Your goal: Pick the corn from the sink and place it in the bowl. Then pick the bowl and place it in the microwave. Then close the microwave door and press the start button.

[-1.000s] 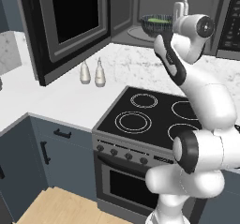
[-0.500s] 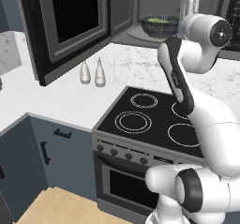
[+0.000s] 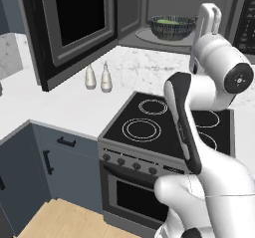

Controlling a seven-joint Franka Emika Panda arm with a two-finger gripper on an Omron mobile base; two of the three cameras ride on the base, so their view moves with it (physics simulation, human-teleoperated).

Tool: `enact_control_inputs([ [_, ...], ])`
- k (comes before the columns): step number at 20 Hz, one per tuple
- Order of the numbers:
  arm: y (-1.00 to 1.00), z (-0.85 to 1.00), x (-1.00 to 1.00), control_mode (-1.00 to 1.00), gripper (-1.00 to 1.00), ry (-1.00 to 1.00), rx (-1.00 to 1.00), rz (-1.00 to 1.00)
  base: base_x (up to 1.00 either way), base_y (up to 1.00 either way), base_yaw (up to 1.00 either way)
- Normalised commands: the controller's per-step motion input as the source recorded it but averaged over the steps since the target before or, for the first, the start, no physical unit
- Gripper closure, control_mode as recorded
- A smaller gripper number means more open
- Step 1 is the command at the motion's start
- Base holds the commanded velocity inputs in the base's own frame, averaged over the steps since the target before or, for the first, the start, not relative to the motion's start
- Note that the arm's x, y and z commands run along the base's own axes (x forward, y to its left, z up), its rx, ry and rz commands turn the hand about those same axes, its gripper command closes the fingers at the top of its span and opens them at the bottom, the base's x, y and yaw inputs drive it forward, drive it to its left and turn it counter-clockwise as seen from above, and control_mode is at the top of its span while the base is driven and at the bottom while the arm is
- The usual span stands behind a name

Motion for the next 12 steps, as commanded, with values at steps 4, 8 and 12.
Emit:
enact_control_inputs([
  [4, 0.5, 0.11, -1.0, -1.0, -1.0, 0.04, 0.02, -0.1, 0.0, 0.0, 0.0],
  [8, 0.43, 0.01, -0.95, -1.0, -1.0, 0.01, 0.04, -0.09, 0.0, 0.0, 0.0],
  [12, 0.47, 0.0, -0.67, -1.0, -1.0, 0.0, 0.03, -0.08, 0.0, 0.0, 0.0],
])
